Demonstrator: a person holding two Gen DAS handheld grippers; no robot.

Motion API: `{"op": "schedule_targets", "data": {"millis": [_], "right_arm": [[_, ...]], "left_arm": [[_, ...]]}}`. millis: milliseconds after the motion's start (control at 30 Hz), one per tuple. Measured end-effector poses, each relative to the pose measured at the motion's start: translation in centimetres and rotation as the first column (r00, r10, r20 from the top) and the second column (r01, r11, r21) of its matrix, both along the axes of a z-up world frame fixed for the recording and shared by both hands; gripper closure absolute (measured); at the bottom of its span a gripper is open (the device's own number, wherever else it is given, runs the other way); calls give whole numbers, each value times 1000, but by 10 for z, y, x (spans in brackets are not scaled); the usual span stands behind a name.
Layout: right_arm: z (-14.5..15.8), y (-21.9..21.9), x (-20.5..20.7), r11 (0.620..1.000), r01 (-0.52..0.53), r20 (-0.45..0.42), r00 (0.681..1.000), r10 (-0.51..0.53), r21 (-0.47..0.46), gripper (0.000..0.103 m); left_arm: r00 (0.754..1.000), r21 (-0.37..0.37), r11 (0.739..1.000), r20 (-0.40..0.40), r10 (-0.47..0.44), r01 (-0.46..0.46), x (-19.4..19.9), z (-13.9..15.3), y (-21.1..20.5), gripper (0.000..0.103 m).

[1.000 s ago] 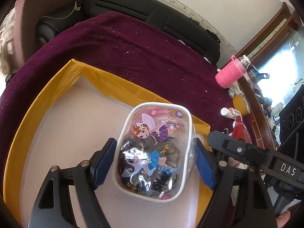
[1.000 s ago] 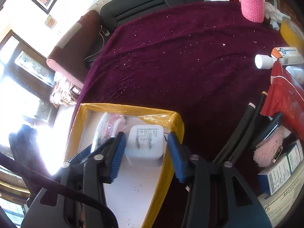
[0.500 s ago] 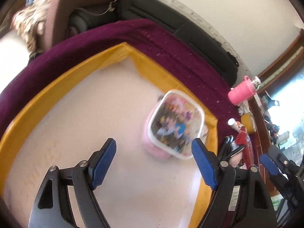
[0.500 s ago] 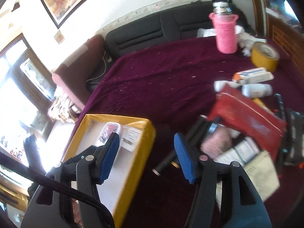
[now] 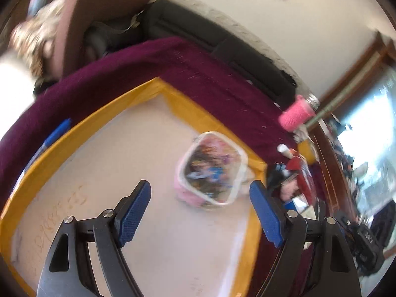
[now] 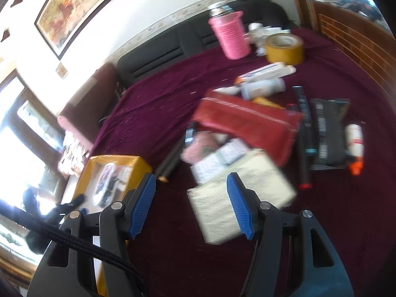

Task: Organize objects
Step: 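Place the white plug charger in the tray with the right gripper, then grasp a black marker from the pile with the left gripper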

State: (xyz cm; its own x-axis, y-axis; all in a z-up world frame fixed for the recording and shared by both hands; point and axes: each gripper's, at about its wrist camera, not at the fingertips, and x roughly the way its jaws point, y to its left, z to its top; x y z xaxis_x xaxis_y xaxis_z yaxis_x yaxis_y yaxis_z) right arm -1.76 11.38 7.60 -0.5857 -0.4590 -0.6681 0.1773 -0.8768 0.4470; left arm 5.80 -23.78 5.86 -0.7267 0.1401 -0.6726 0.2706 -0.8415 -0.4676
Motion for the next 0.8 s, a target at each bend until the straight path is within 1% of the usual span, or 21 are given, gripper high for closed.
{"op": "schedule_targets", "data": {"millis": [33, 67, 133, 167, 200, 233, 267, 367, 400, 467, 500, 533, 567, 600, 633, 667, 700, 733, 800], "right_arm": [[-3, 10, -1, 1000, 17, 2, 1000, -17, -8, 43], [-6, 18, -3, 999, 38, 6, 999, -37, -17, 43], [-12, 32, -8, 997, 69, 11, 998, -69, -40, 43], [-15, 37, -11, 995, 83, 11, 997, -83, -52, 43], [-19, 42, -14, 994, 95, 7, 996, -95, -61, 43], [-20, 45, -17, 993, 102, 4, 995, -102, -64, 43], [-24, 48, -21, 992, 111, -1, 994, -112, -66, 43], [-30, 55, -28, 990, 122, -15, 992, -123, -69, 43], [-32, 57, -30, 990, 121, -18, 992, -122, -69, 43], [-36, 63, -32, 990, 116, -20, 993, -118, -83, 43], [-37, 67, -33, 989, 116, -20, 993, -118, -89, 43], [-37, 71, -34, 989, 118, -22, 993, -120, -93, 43], [-38, 73, -36, 989, 117, -23, 993, -120, -94, 43], [-38, 75, -37, 988, 121, -22, 992, -124, -98, 43], [-39, 79, -38, 986, 128, -16, 991, -130, -111, 43], [-40, 80, -38, 984, 128, -9, 991, -130, -123, 42], [-41, 81, -38, 983, 126, -2, 992, -128, -136, 41], [-41, 81, -37, 983, 123, 0, 992, -124, -138, 41], [-40, 80, -36, 984, 120, -6, 993, -122, -128, 41]], "left_arm": [[999, -61, 997, -12, -44, 43, -2, 10, 14, 24], [995, -137, 986, -21, -94, 91, -5, 20, 33, 24], [982, -267, 947, -18, -190, 178, -13, 30, 72, 24], [974, -313, 925, 0, -227, 216, -20, 31, 91, 24], [966, -334, 909, 20, -256, 248, -28, 29, 107, 24], [956, -334, 898, 41, -290, 287, -40, 24, 123, 24], [949, -328, 893, 56, -309, 310, -48, 21, 132, 24], [935, -311, 882, 130, -329, 354, -83, 3, 158, 25], [928, -319, 872, 161, -336, 371, -94, -2, 165, 25], [915, -368, 840, 215, -340, 399, -115, -11, 176, 30], [904, -392, 817, 245, -351, 423, -123, -15, 180, 31], [892, -409, 795, 274, -361, 447, -130, -20, 185, 37], [883, -438, 769, 290, -370, 466, -135, -23, 190, 43], [868, -444, 749, 316, -383, 493, -139, -28, 194, 45], [853, -436, 737, 342, -395, 516, -144, -33, 197, 50], [839, -428, 729, 371, -398, 534, -149, -39, 199, 51], [834, -433, 721, 385, -396, 542, -149, -43, 200, 51], [838, -445, 715, 368, -402, 539, -150, -43, 203, 54], [841, -425, 731, 361, -403, 533, -150, -44, 205, 71]]}}
